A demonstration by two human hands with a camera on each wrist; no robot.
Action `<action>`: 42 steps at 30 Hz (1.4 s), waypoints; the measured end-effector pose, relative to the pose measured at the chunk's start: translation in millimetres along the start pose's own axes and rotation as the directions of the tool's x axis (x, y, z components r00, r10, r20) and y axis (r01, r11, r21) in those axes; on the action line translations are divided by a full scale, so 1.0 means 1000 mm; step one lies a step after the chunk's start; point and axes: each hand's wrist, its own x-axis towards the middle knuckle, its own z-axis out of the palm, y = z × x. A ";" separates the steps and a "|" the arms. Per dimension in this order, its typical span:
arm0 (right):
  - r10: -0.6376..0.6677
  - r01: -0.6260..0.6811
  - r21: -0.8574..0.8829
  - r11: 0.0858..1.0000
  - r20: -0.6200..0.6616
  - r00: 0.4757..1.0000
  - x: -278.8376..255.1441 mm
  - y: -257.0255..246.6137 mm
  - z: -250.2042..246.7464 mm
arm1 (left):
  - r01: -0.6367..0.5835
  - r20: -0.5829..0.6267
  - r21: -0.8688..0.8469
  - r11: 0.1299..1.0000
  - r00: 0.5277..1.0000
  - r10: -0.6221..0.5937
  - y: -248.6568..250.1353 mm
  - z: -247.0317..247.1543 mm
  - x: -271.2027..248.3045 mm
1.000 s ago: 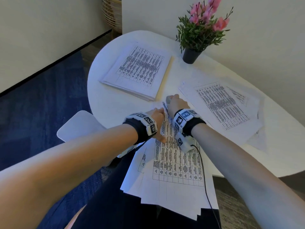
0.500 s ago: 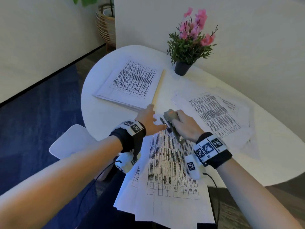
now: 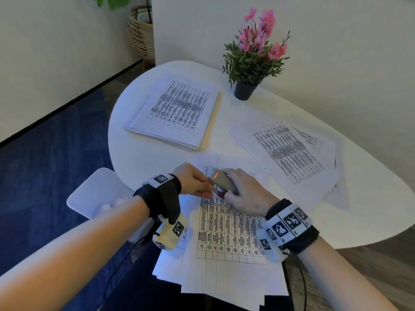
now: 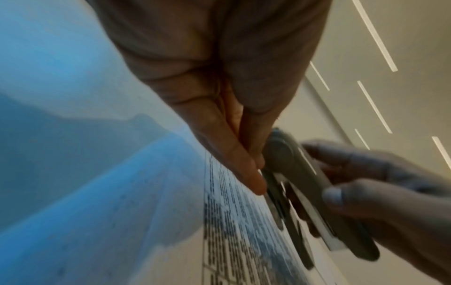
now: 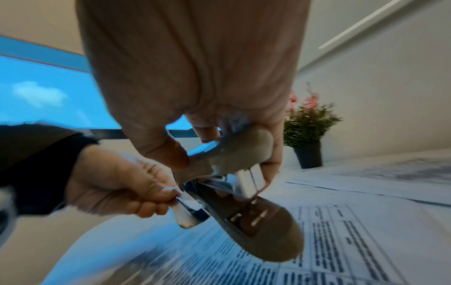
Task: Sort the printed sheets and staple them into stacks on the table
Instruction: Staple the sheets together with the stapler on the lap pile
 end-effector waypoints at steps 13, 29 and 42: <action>0.507 -0.497 -0.287 0.819 -0.042 0.861 0.037 0.073 -0.037 | -0.132 -0.658 -0.282 0.950 0.748 -0.092 -0.073 -0.133 -0.057; 0.352 -0.372 -0.045 0.927 -0.233 0.906 0.122 0.012 0.000 | 0.156 -0.642 -0.293 0.943 0.699 -0.315 -0.192 -0.124 -0.059; 0.281 -0.296 -0.213 0.931 -0.096 0.955 0.138 0.009 -0.017 | 0.147 -0.605 -0.393 0.908 0.702 -0.376 -0.225 -0.100 -0.065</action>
